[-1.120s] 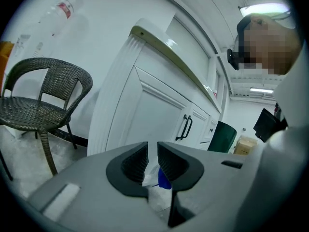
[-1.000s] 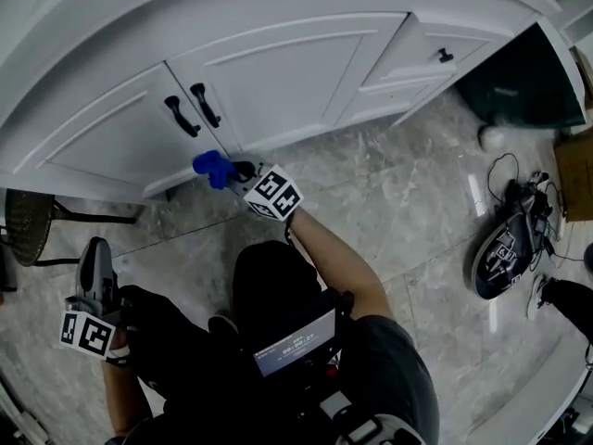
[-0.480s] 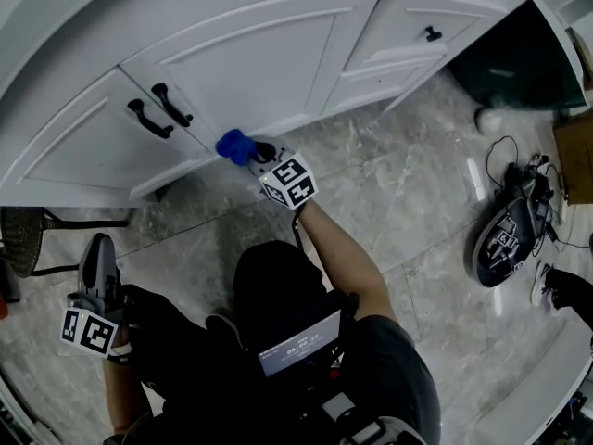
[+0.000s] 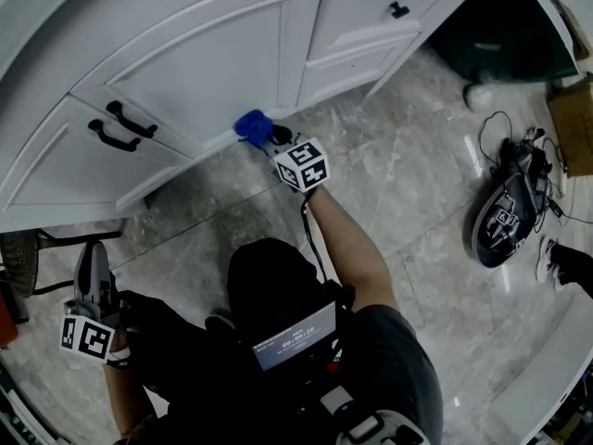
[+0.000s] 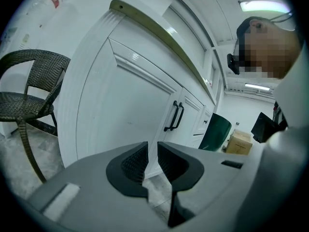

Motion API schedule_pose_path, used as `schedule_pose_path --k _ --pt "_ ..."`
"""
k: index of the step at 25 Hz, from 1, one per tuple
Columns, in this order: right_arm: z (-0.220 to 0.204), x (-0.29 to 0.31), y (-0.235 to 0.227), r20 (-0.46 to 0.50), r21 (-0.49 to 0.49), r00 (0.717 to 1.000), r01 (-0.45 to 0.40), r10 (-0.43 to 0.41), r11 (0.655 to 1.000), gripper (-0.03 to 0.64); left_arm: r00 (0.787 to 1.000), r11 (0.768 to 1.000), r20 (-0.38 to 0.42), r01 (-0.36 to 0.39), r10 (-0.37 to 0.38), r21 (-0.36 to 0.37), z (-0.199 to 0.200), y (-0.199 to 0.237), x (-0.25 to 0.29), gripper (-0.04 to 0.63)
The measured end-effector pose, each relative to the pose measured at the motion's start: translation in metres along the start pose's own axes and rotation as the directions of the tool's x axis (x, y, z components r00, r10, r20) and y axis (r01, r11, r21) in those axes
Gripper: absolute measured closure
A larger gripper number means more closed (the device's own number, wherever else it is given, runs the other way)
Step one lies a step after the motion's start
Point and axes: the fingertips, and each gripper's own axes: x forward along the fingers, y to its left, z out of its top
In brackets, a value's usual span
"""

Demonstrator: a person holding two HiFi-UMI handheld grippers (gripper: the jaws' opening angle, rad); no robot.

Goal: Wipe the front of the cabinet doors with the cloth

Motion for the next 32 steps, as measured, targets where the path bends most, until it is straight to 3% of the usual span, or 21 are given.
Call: schedule_pose_path --k 20,27,32 --pt "0.011 -0.046 -0.078 -0.014 -0.006 0.982 0.187 -0.188 0.982 0.565 1.0 0.999 0.018 0.019 -0.019 -0.026 0.004 -0.005 -0.002 0.532" --pt "0.01 -0.064 -0.102 -0.041 0.051 0.954 0.299 -0.297 0.953 0.565 0.998 0.999 0.062 0.018 -0.015 -0.049 0.019 0.003 -0.015 0.532" --pt "0.03 -0.088 -0.091 0.037 0.15 0.957 0.28 -0.289 0.948 0.565 0.996 0.999 0.083 0.018 -0.014 -0.048 0.018 0.007 -0.02 0.532"
